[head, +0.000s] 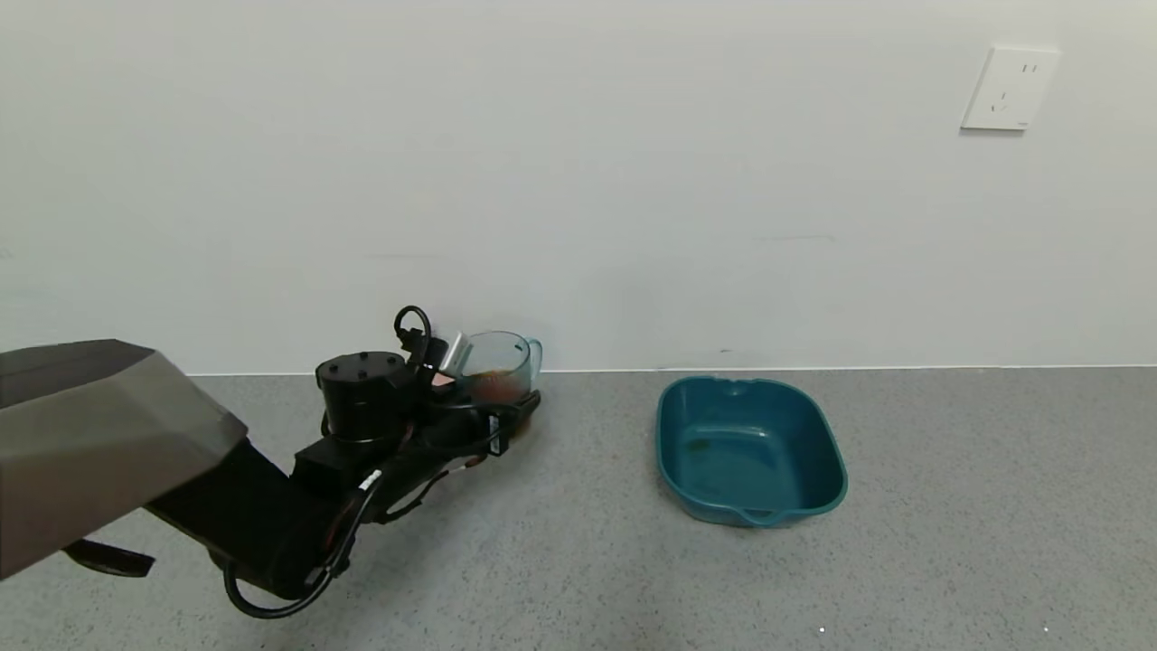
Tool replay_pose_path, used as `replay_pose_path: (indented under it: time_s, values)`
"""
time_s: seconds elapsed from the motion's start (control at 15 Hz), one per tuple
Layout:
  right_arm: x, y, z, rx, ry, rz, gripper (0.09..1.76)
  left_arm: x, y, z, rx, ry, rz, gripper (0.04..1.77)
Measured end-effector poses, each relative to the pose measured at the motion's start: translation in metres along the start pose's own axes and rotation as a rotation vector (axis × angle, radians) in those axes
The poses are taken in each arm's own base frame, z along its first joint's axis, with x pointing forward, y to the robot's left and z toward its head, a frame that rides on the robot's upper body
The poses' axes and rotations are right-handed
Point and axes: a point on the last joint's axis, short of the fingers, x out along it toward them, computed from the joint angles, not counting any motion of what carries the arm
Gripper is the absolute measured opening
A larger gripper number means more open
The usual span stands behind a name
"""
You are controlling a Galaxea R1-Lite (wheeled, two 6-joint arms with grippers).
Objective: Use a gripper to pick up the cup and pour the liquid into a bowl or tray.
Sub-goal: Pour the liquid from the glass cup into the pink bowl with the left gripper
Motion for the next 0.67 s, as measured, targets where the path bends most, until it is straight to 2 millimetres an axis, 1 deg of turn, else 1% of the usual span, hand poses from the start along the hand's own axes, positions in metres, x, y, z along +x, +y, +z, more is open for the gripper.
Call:
replay_pose_path:
  time_s: [0.13,0.4,0.67]
  values:
    - [0.0,0.0,0.0,0.0,0.0,-0.001,1.71,-0.003,0.014,0.013,-0.002,-0.023,0.051,1.32]
    - [0.0,0.0,0.0,0.0,0.0,0.0,1.71,-0.011,0.046,0.031,-0.01,-0.048,0.133,1.32]
    - [0.0,0.0,0.0,0.0,0.0,-0.001,1.71,-0.02,0.078,0.034,-0.013,-0.057,0.21,1.32]
